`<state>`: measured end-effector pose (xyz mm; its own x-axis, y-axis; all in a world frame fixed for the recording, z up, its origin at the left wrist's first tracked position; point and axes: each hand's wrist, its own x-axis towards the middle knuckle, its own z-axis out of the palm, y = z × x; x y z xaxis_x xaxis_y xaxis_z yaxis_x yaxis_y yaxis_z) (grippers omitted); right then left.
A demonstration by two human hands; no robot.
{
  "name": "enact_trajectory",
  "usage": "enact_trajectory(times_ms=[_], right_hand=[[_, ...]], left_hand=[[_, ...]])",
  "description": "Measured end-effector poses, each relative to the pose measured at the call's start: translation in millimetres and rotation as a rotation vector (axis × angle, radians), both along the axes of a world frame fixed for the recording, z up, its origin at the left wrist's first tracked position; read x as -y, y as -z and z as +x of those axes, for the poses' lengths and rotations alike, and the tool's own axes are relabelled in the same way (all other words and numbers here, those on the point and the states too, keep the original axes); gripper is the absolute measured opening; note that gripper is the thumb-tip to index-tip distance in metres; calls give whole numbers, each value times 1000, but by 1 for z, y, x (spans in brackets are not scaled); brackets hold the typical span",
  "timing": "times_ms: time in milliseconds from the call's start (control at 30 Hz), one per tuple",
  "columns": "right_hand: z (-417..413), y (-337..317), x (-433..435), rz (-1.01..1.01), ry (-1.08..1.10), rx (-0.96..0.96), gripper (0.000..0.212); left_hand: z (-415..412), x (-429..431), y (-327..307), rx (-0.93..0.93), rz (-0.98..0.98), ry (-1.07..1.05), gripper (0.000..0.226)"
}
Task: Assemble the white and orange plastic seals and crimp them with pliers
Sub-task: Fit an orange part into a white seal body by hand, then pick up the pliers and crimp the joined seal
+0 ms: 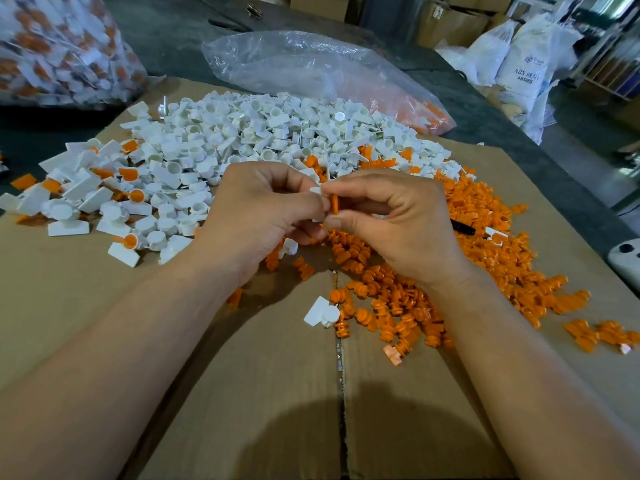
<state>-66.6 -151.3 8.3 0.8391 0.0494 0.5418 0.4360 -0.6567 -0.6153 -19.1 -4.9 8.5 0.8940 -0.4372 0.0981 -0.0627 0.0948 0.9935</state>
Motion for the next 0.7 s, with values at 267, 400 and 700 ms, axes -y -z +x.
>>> enact_trajectory(times_ms=[267,400,700], right_hand=[[-2,-22,57,-186,533,-398,40],[0,-18,67,-420,517,-688,59],[0,-17,62,-525,551,-801,68]], left_hand=[[3,-2,0,-44,-50,-63,19],[4,-3,-1,-66,-69,-73,17],[4,-2,0,-75,-91,-46,14]])
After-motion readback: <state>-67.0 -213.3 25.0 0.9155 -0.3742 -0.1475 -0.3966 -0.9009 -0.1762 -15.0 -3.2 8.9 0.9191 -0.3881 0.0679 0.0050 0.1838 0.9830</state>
